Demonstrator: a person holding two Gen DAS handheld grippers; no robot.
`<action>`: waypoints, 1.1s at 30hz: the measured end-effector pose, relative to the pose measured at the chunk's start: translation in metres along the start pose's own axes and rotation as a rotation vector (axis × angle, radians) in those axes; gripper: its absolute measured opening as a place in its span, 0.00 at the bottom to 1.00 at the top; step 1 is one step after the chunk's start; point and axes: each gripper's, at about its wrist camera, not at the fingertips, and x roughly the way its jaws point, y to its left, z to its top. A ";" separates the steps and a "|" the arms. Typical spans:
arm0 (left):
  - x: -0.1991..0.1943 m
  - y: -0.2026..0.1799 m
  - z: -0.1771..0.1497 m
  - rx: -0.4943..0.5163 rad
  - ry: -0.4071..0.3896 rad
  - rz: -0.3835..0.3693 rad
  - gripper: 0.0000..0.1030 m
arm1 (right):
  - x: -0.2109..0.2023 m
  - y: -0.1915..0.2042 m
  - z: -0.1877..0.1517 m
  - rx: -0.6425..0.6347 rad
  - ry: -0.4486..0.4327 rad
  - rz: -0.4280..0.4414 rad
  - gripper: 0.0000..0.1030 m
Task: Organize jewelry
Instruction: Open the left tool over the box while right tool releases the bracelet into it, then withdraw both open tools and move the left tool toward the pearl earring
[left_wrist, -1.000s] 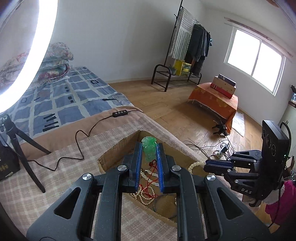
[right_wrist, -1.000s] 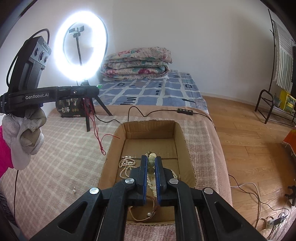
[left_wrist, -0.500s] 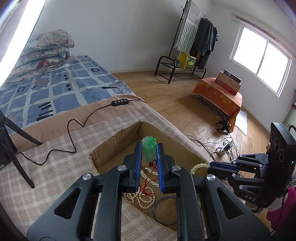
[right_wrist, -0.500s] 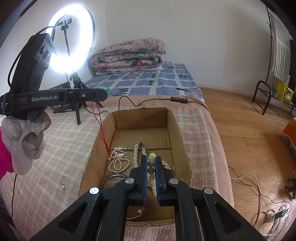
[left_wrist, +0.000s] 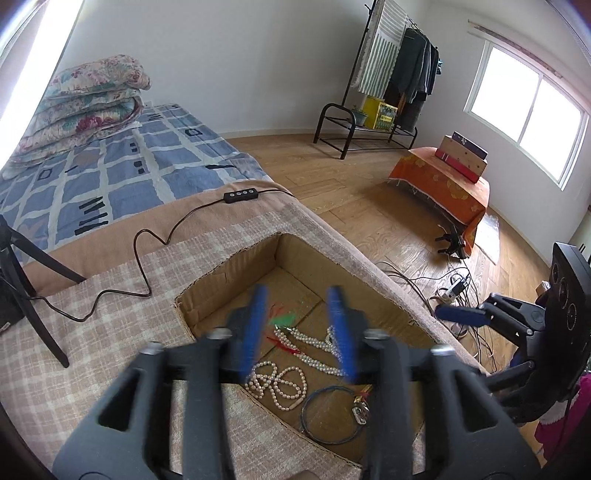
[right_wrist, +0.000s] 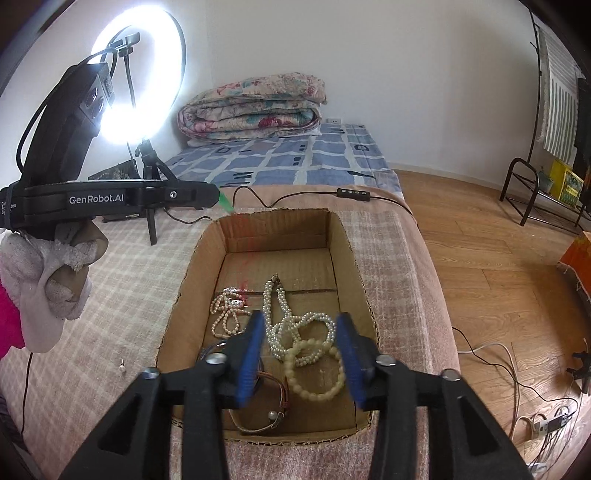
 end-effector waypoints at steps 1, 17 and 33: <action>-0.003 -0.001 0.000 0.001 -0.009 0.002 0.63 | -0.002 0.002 0.000 -0.006 -0.006 -0.018 0.69; -0.060 -0.014 0.006 -0.004 -0.059 0.054 0.75 | -0.041 0.036 0.004 -0.066 -0.029 -0.109 0.99; -0.147 -0.038 -0.002 0.010 -0.128 0.087 0.76 | -0.116 0.064 0.005 -0.040 -0.088 -0.140 1.00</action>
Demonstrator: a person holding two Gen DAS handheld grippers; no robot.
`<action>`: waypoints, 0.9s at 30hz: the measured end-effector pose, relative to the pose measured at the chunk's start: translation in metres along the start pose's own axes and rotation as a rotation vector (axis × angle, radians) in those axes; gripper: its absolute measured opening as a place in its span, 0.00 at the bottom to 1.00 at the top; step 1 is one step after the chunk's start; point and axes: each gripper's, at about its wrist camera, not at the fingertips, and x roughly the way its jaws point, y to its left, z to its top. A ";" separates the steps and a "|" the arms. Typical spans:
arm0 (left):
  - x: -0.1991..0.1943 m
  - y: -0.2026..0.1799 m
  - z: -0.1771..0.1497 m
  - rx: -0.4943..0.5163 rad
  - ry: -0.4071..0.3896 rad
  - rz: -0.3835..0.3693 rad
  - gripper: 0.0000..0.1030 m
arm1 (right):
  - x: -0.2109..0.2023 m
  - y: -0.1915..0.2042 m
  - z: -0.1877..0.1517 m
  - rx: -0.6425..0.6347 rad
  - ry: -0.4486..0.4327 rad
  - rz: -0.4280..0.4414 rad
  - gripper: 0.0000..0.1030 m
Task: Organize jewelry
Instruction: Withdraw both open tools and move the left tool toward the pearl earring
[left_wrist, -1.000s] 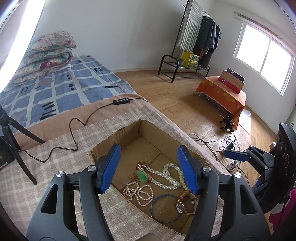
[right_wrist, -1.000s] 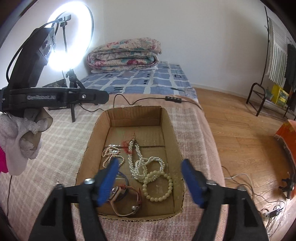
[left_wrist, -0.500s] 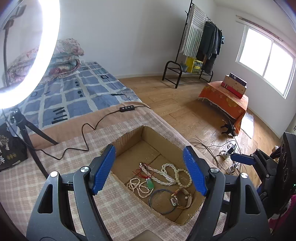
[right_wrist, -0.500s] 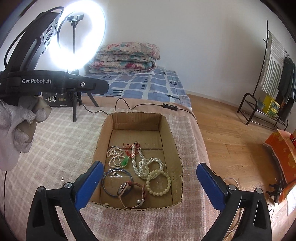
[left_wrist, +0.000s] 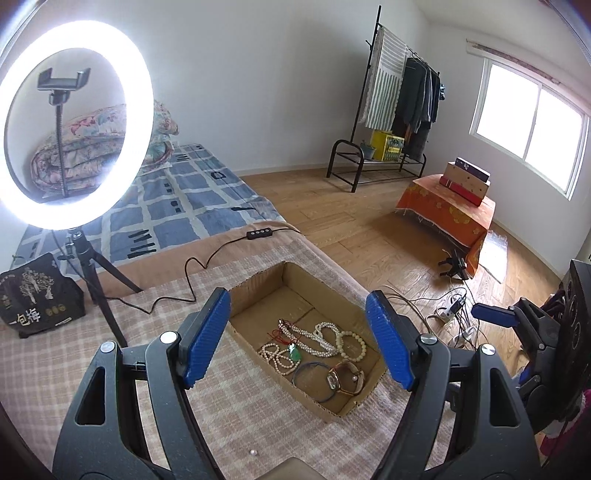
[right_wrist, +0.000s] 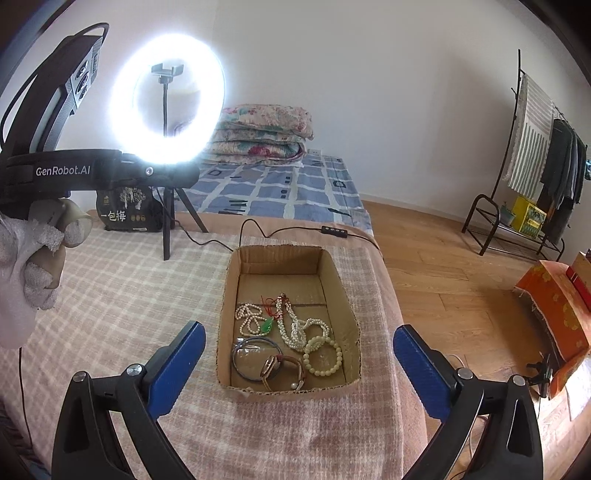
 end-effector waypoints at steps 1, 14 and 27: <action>-0.006 0.000 -0.001 -0.001 -0.004 0.001 0.76 | -0.006 0.001 0.000 0.006 -0.003 -0.004 1.00; -0.062 0.013 -0.026 -0.039 -0.027 0.021 0.76 | -0.069 0.022 -0.007 0.063 -0.002 -0.073 1.00; -0.069 0.043 -0.084 -0.130 0.028 0.044 0.76 | -0.109 0.056 -0.027 0.124 -0.001 -0.147 1.00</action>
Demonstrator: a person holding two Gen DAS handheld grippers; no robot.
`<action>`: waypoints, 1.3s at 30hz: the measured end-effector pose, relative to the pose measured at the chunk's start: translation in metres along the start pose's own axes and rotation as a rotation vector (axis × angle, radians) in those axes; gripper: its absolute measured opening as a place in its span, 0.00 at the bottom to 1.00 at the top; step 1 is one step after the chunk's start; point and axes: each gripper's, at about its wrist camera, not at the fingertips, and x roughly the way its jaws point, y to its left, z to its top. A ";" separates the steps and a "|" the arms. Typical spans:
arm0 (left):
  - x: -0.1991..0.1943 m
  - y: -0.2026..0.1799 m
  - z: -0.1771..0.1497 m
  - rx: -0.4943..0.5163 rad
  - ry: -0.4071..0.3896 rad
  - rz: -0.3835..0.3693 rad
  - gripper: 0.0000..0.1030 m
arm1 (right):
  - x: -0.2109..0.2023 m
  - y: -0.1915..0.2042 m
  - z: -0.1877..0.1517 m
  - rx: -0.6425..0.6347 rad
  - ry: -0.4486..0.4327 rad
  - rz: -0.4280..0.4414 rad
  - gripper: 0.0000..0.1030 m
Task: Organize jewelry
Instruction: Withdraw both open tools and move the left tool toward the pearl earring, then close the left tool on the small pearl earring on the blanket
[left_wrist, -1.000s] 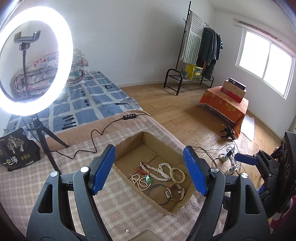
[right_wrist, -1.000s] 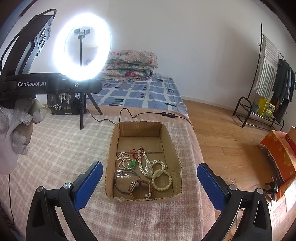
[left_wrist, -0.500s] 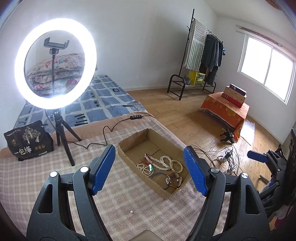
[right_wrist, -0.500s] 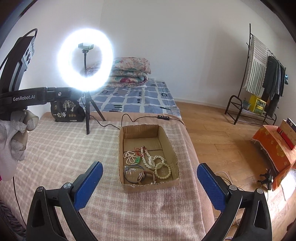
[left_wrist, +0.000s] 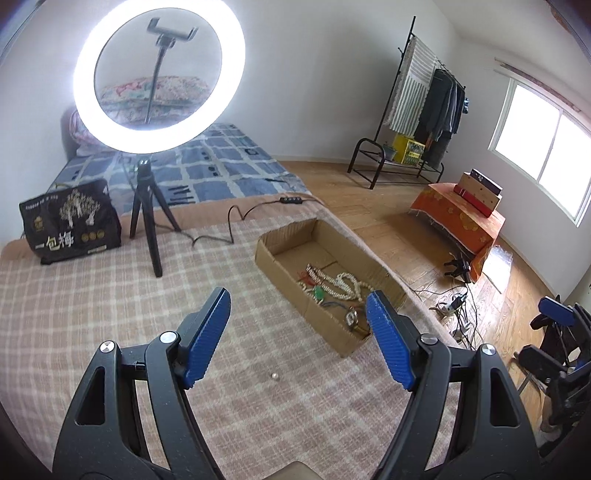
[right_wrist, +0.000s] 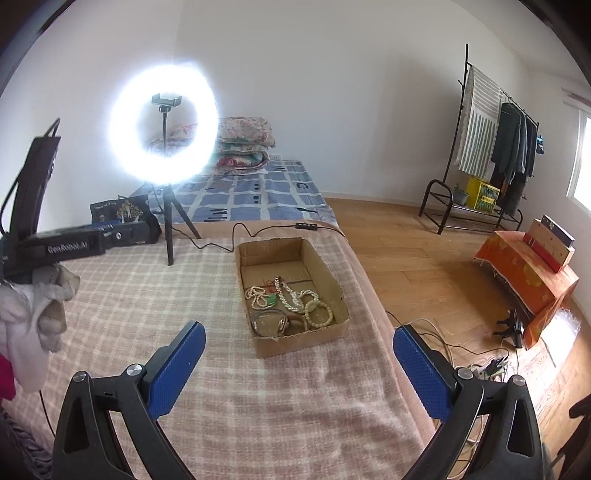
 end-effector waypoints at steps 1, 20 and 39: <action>0.002 0.003 -0.004 -0.005 0.006 0.003 0.76 | -0.001 0.003 -0.002 -0.001 -0.001 0.002 1.00; 0.057 0.043 -0.082 -0.056 0.181 0.030 0.50 | 0.037 0.014 -0.031 -0.063 0.064 -0.059 1.00; 0.135 0.018 -0.118 -0.034 0.320 0.010 0.36 | 0.053 0.015 -0.024 -0.050 0.092 -0.033 1.00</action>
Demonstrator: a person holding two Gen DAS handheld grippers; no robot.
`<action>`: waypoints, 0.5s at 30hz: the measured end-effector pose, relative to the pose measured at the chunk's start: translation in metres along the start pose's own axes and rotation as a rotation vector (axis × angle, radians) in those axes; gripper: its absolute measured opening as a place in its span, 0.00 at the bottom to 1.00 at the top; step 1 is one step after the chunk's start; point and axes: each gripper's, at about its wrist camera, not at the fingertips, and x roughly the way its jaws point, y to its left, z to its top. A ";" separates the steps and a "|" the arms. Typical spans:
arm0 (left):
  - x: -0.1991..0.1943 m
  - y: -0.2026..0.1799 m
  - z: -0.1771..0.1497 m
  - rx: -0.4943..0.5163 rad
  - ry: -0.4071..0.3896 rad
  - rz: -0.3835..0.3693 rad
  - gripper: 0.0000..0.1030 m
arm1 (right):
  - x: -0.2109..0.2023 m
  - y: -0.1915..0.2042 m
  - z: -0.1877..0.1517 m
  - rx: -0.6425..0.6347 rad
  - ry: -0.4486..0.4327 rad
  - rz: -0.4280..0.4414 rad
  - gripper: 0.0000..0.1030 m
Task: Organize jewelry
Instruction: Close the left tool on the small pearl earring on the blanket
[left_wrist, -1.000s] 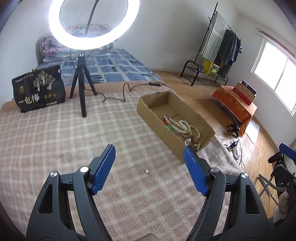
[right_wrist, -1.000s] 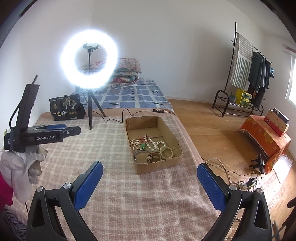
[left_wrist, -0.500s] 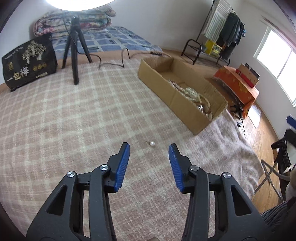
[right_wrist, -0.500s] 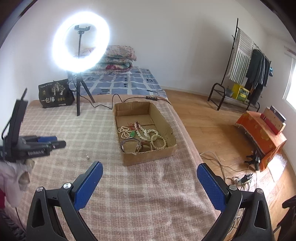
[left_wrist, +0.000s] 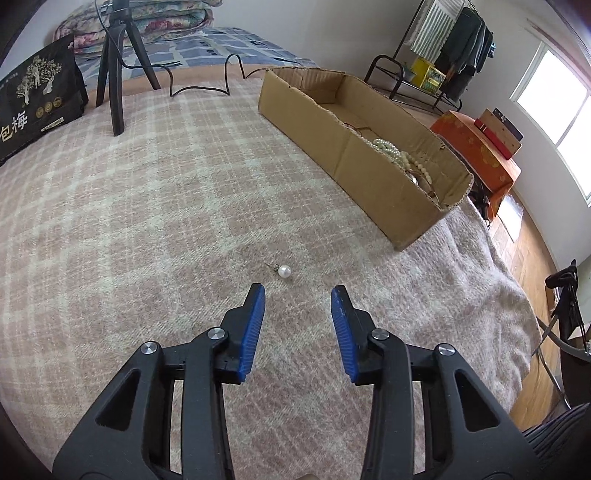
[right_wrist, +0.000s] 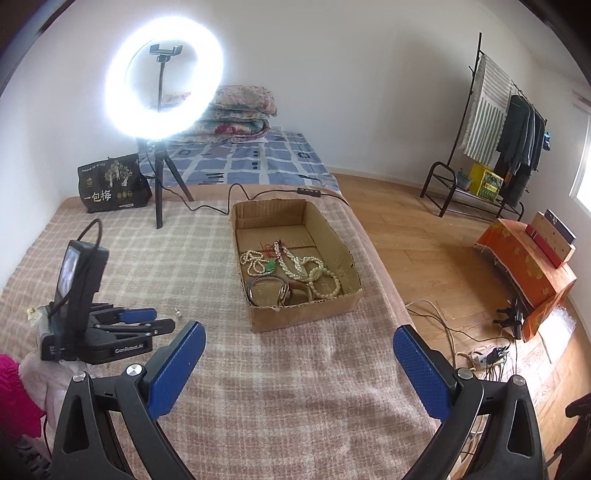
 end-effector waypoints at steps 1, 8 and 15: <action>0.003 0.000 0.001 0.001 0.003 0.004 0.36 | 0.000 0.000 0.001 0.001 -0.003 0.003 1.00; 0.021 0.001 0.002 -0.004 0.010 0.036 0.29 | 0.004 0.003 0.001 -0.001 0.012 0.034 1.00; 0.026 0.003 0.006 -0.002 0.002 0.062 0.23 | 0.004 0.012 0.002 -0.027 0.008 0.044 1.00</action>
